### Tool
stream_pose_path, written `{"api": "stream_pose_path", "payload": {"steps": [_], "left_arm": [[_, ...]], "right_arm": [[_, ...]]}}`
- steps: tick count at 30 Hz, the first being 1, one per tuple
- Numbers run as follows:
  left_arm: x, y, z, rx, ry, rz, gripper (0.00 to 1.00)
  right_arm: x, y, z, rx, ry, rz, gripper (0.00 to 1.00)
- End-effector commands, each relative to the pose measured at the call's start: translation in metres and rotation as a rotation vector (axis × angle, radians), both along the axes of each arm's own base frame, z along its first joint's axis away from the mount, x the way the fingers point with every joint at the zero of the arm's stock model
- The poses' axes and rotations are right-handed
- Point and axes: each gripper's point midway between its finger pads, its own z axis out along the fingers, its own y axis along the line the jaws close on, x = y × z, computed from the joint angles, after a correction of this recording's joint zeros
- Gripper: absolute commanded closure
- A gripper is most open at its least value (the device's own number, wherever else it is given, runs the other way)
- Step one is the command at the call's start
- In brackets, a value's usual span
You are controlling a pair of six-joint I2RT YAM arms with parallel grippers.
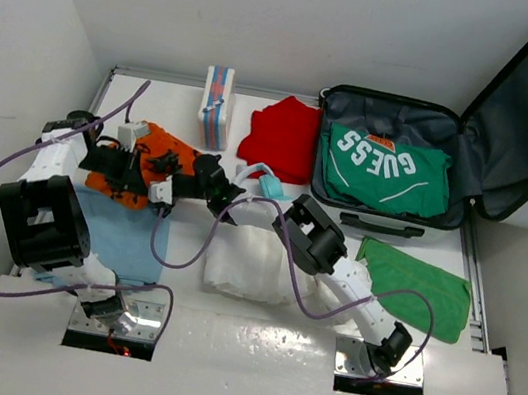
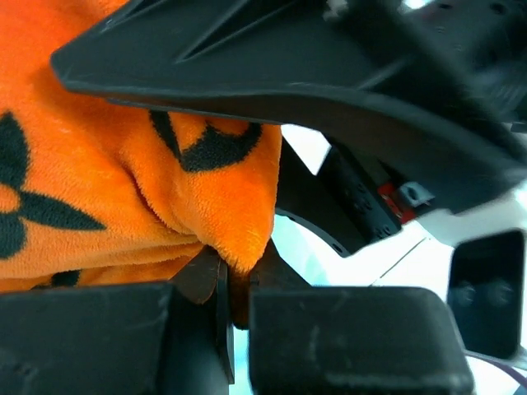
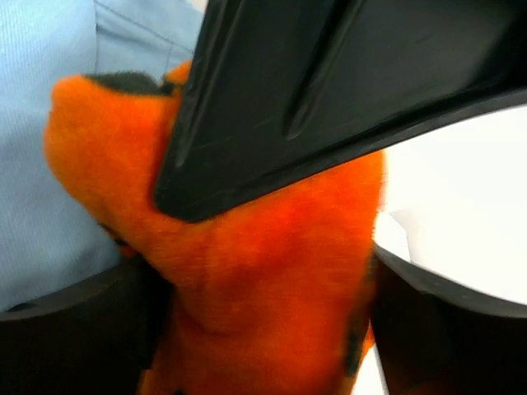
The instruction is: Pack the luggage
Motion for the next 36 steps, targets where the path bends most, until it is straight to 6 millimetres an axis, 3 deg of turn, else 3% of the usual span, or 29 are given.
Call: {"api": "stream_pose_path", "payload": {"steps": [1,2,3,4,5,6,7,9,10,12,13,15,16,17,18,20,21,22,23,25,26,27,28,29,31,32,34,35,36], "left_arm": [[-0.007,-0.026,0.041,-0.091,-0.079,-0.066,0.97],[-0.005,-0.027,0.050,-0.090,-0.119,-0.076,0.97],[-0.005,-0.030,0.055,-0.100,-0.136,-0.080,0.97],[-0.001,-0.025,0.061,-0.084,-0.171,-0.072,0.95],[0.002,-0.025,0.065,-0.088,-0.178,-0.044,0.81],[0.004,-0.016,0.075,-0.072,-0.219,-0.001,0.70],[0.011,-0.012,0.087,-0.078,-0.267,0.029,0.47],[0.018,0.003,0.109,-0.074,-0.337,0.098,0.39],[0.023,0.011,0.124,-0.051,-0.400,0.126,0.36],[0.027,0.026,0.145,-0.049,-0.443,0.215,0.26],[0.034,0.035,0.163,-0.014,-0.505,0.238,0.23],[0.039,0.058,0.181,0.047,-0.532,0.380,0.01],[0.041,0.068,0.188,0.066,-0.555,0.427,0.01],[0.047,0.076,0.199,0.090,-0.610,0.449,0.01],[0.049,0.080,0.208,0.107,-0.649,0.458,0.00],[0.050,0.080,0.206,0.107,-0.650,0.458,0.00],[0.051,0.080,0.205,0.092,-0.644,0.472,0.00],[0.052,0.081,0.194,0.082,-0.616,0.475,0.00],[0.053,0.081,0.192,0.074,-0.612,0.482,0.00],[0.055,0.078,0.180,0.035,-0.573,0.477,0.00],[0.055,0.078,0.176,0.034,-0.570,0.477,0.00],[0.057,0.077,0.173,0.012,-0.555,0.478,0.00],[0.057,0.077,0.170,0.012,-0.553,0.478,0.00],[0.059,0.078,0.167,0.000,-0.537,0.487,0.00],[0.060,0.079,0.162,-0.010,-0.523,0.494,0.00],[0.062,0.080,0.159,-0.013,-0.514,0.495,0.00],[0.063,0.077,0.160,-0.013,-0.522,0.485,0.00],[0.064,0.076,0.159,-0.004,-0.520,0.486,0.00],[0.065,0.076,0.157,-0.009,-0.517,0.492,0.00]], "right_arm": [[0.004,0.001,0.006,-0.028,-0.004,-0.010,0.17],[0.005,-0.003,-0.001,-0.053,0.015,-0.033,0.24],[0.008,-0.006,0.013,-0.044,0.027,-0.046,0.33],[0.014,-0.013,0.011,-0.058,0.050,-0.079,0.68],[0.016,-0.015,0.015,-0.050,0.069,-0.097,0.81],[0.024,-0.026,0.037,-0.035,0.112,-0.137,0.90],[0.023,-0.030,0.042,-0.050,0.136,-0.140,1.00],[0.021,-0.043,0.086,-0.006,0.189,-0.145,1.00],[0.020,-0.053,0.119,0.042,0.245,-0.151,1.00],[0.013,-0.066,0.131,0.040,0.318,-0.132,1.00],[0.005,-0.080,0.174,0.096,0.392,-0.128,1.00],[-0.006,-0.095,0.178,0.059,0.486,-0.108,1.00],[-0.018,-0.107,0.207,0.090,0.542,-0.098,1.00],[-0.019,-0.117,0.206,0.073,0.576,-0.099,1.00],[-0.024,-0.129,0.224,0.083,0.619,-0.102,1.00],[-0.017,-0.144,0.232,0.064,0.675,-0.128,1.00],[-0.017,-0.153,0.218,0.008,0.765,-0.166,1.00],[0.000,-0.160,0.243,0.049,0.751,-0.187,1.00],[0.016,-0.172,0.232,0.030,0.830,-0.242,1.00],[0.040,-0.195,0.234,0.004,0.931,-0.329,1.00],[0.070,-0.203,0.221,0.028,1.059,-0.392,1.00],[0.089,-0.220,0.236,0.059,1.096,-0.425,1.00],[0.096,-0.227,0.232,0.055,1.154,-0.448,1.00],[0.133,-0.248,0.225,0.117,1.267,-0.516,1.00],[0.150,-0.259,0.210,0.153,1.401,-0.543,1.00],[0.171,-0.282,0.200,0.207,1.485,-0.582,1.00],[0.185,-0.297,0.193,0.268,1.580,-0.598,1.00],[0.194,-0.321,0.175,0.292,1.685,-0.627,1.00],[0.198,-0.327,0.167,0.307,1.746,-0.638,1.00]]}}
